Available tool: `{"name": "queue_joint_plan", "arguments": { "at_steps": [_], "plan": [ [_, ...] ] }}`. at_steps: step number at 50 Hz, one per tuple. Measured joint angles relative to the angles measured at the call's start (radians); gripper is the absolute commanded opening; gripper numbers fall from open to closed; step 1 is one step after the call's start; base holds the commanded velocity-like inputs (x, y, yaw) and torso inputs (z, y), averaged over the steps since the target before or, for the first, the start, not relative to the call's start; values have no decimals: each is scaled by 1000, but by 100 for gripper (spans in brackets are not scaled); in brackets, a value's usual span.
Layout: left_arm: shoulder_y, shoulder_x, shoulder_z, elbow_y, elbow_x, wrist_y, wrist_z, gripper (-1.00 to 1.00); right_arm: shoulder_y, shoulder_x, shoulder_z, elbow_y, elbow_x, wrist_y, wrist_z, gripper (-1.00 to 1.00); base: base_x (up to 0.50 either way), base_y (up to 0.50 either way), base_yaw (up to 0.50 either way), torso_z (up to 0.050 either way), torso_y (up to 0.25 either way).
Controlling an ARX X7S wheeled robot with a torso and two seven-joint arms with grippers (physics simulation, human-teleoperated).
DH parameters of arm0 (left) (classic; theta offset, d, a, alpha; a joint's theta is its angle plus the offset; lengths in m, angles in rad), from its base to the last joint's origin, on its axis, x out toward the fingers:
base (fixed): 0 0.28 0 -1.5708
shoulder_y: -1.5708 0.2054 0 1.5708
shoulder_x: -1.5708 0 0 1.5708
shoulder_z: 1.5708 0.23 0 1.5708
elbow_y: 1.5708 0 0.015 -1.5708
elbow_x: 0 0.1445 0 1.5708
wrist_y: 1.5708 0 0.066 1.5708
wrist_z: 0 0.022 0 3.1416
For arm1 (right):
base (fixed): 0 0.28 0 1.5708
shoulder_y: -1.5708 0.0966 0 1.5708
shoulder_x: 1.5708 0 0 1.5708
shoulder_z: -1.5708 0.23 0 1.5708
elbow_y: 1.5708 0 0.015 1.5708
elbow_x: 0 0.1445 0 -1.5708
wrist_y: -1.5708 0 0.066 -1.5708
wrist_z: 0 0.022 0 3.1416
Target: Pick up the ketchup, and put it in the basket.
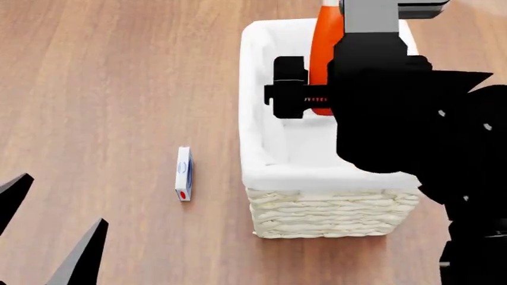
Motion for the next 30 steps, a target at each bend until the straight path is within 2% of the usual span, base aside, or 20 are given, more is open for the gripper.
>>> {"name": "queue_joint_plan", "arguments": {
  "at_steps": [14,30],
  "plan": [
    [16,9,6,-23,16,22,16,100,66,-36,-25,141,0,64,33,-100,0,0,0,0,1],
    [12,6,6,-25,4,19,14,100,97,-67,-56,255,-21,62,0,-100,0,0,0,1,0]
  ]
}}
